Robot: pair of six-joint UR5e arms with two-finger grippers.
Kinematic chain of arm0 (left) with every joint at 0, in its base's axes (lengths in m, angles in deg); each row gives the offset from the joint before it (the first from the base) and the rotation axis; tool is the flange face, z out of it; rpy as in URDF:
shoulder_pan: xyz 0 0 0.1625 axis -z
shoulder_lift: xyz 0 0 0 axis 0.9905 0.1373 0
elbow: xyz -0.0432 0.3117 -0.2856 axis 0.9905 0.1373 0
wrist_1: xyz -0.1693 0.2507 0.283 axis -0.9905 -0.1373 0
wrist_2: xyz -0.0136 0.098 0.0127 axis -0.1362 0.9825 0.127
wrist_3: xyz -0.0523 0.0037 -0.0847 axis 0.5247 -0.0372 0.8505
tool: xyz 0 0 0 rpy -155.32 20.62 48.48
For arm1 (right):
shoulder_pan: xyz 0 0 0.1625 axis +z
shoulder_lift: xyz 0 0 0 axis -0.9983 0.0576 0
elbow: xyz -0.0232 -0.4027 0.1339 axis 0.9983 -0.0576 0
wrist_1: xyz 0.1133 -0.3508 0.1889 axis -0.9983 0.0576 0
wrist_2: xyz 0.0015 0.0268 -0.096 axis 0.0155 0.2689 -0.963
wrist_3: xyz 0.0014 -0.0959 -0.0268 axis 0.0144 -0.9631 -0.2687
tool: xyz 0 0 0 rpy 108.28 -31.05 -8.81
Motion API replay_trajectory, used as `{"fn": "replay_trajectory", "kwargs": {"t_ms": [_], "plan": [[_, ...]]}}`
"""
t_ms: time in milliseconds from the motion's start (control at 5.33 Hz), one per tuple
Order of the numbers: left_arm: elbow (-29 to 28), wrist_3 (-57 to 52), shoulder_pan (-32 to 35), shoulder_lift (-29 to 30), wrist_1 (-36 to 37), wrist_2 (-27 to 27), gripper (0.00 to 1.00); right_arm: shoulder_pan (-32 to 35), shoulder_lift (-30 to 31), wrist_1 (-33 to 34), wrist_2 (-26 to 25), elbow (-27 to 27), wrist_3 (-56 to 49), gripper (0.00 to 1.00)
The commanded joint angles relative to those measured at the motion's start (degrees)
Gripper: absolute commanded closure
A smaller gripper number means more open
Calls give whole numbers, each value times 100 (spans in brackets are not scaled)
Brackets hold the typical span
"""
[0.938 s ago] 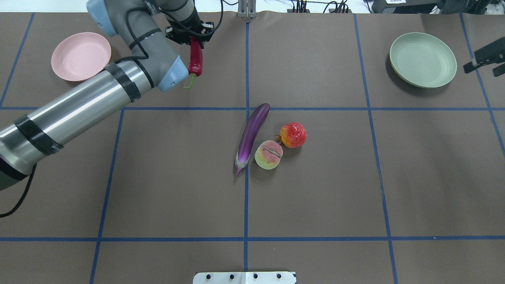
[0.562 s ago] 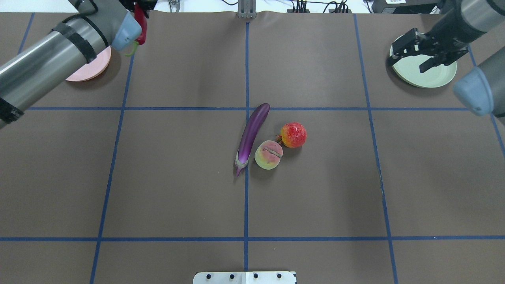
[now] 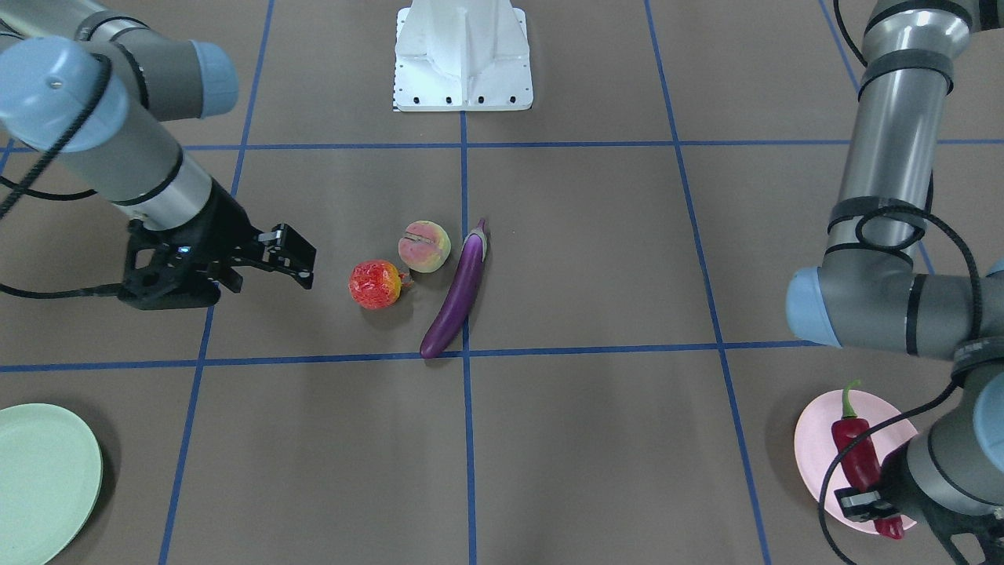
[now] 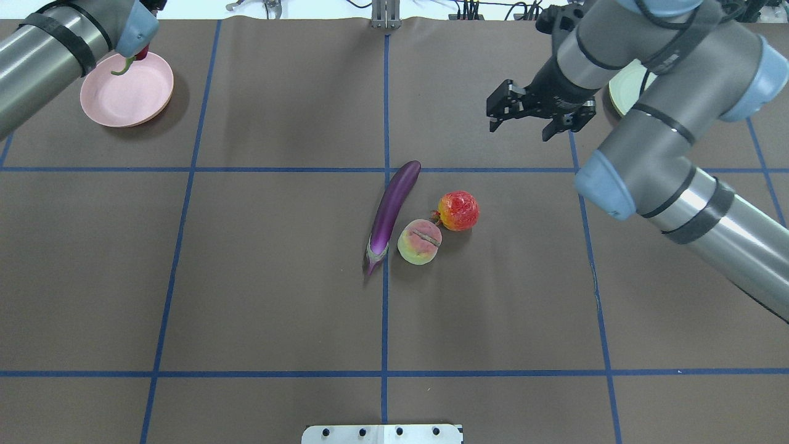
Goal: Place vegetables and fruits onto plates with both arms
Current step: 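Lower the right gripper onto the pomegranate while the left releases the pepper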
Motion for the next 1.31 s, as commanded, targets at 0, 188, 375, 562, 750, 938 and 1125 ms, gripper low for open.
{"fn": "replay_trajectory", "kwargs": {"t_ms": [0, 188, 375, 562, 750, 938, 1125], "plan": [[-342, -210, 139, -2, -79, 251, 100, -513, -688, -3, -404, -894, 258, 0], [-430, -288, 174, -2, -123, 252, 100, -723, -708, -3, -614, -1091, 258, 0], [-631, -324, 209, -2, -332, 261, 100, -856, -700, 14, -625, -1180, 258, 0], [-720, -324, 218, -2, -404, 392, 100, -962, -691, 75, -633, -1207, 258, 0], [-721, -333, 218, -2, -404, 393, 100, -1119, -682, 111, -860, -1251, 258, 0], [-755, -333, 210, -2, -404, 506, 100, -1156, -647, 128, -862, -1286, 258, 0], [-843, -333, 209, -2, -517, 525, 100, -1173, -612, 128, -862, -1338, 249, 0]]}}
